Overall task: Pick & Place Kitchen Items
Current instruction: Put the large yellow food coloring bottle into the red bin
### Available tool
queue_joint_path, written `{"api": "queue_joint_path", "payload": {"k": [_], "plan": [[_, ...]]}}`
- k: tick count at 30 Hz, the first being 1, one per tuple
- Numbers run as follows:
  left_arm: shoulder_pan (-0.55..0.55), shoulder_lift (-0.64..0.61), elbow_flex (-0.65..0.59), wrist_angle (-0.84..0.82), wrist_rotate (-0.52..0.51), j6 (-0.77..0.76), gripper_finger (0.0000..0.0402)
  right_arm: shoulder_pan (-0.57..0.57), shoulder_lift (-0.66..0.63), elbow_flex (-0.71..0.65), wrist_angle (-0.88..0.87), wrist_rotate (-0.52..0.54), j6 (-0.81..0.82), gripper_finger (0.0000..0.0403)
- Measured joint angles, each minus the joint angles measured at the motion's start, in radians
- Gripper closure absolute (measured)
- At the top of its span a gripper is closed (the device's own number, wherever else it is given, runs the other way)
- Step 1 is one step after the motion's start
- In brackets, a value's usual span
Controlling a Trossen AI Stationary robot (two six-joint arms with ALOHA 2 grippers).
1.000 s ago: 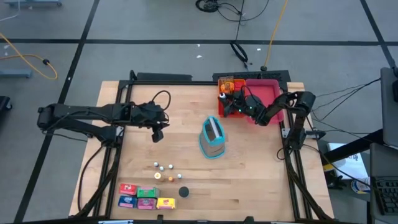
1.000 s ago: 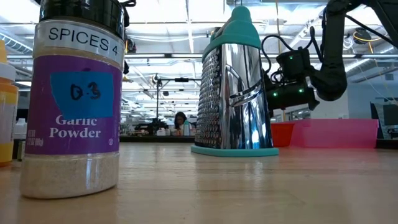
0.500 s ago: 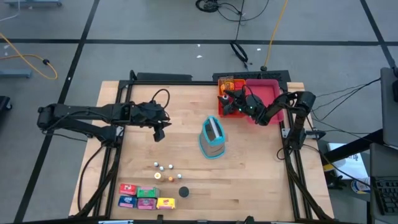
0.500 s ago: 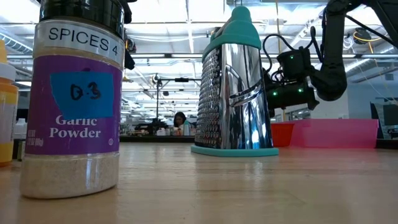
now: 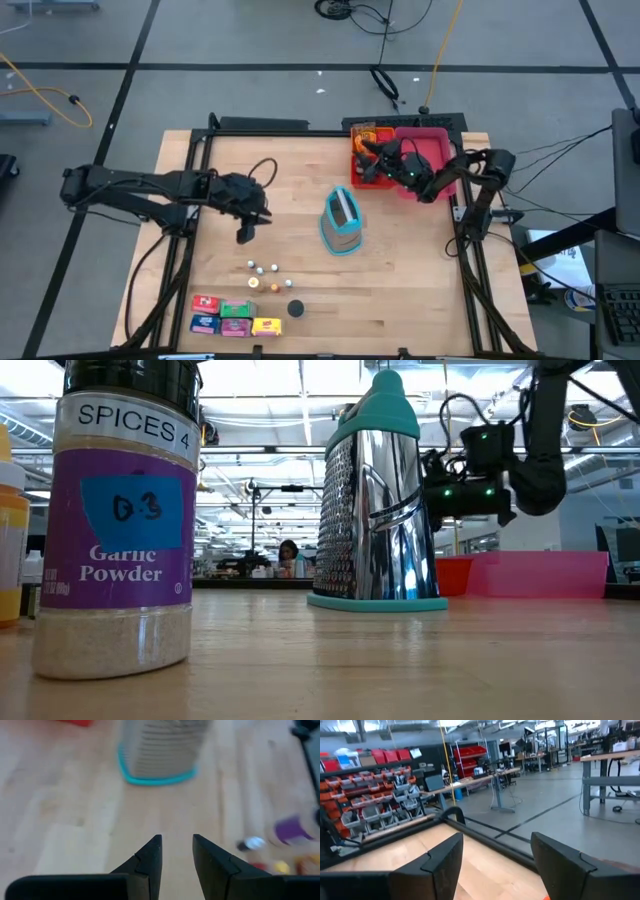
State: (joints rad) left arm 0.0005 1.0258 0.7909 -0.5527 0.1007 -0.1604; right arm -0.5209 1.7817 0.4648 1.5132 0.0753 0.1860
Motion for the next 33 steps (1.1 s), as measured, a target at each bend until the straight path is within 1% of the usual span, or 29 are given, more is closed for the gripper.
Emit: {"api": "queue_joint_path", "payload": {"k": [4, 8, 11, 16, 21, 25, 28, 33], "plan": [[-0.103, -0.001, 0.000, -0.001, 0.005, -0.009, 0.0295, 0.005, -0.099, -0.056, 0.001, -0.001, -0.010, 0.0178], [-0.223, -0.001, 0.000, 0.000, 0.000, -0.068, 0.0295, 0.028, -0.203, -0.116, -0.006, -0.001, -0.018, 0.0181], [-0.318, -0.001, 0.000, 0.005, -0.060, -0.123, 0.0295, 0.049, -0.276, -0.151, -0.028, -0.001, -0.018, 0.0181], [-0.452, 0.002, 0.000, 0.005, -0.146, -0.230, 0.0295, 0.096, -0.364, -0.181, -0.128, -0.001, -0.018, 0.0181], [-0.572, 0.002, 0.000, 0.008, -0.204, -0.337, 0.0295, 0.133, -0.401, -0.180, -0.207, 0.001, -0.026, 0.0181], [-0.653, 0.011, 0.000, 0.012, -0.301, -0.418, 0.0295, 0.140, -0.400, -0.180, -0.216, 0.002, -0.026, 0.0182], [-0.697, 0.038, 0.000, 0.009, -0.368, -0.442, 0.0290, 0.140, -0.400, -0.180, -0.225, 0.002, -0.025, 0.0181], [-0.727, 0.121, 0.000, 0.034, -0.380, -0.455, 0.0261, 0.140, -0.400, -0.180, -0.225, 0.005, -0.023, 0.0185]]}}
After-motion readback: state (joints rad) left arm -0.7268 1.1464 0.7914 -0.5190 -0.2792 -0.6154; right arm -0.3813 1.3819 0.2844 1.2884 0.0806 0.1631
